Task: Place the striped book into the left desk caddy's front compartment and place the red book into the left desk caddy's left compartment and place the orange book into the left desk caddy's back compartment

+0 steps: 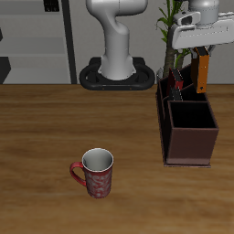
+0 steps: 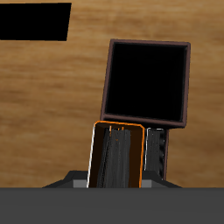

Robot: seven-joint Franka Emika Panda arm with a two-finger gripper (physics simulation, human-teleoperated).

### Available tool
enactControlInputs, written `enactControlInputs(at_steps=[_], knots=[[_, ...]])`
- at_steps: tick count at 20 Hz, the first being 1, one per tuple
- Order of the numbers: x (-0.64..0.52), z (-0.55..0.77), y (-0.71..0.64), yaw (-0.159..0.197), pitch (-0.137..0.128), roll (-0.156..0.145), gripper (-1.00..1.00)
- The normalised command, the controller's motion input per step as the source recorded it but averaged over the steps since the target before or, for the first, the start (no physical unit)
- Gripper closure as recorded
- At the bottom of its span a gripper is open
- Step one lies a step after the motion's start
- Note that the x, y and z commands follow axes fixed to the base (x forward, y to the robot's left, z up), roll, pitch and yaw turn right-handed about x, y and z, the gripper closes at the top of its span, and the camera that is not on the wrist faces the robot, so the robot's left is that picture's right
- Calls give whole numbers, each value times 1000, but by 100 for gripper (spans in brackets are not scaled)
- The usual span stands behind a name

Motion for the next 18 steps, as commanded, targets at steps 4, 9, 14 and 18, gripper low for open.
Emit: enactControlInputs(at_steps=[4, 9, 14, 18], knots=[[16, 2, -103, -13, -5, -14, 100], [54, 17, -128, -22, 5, -16, 100], [4, -36, -17, -7, 7, 3, 100], [23, -96, 76, 11, 12, 23, 100]])
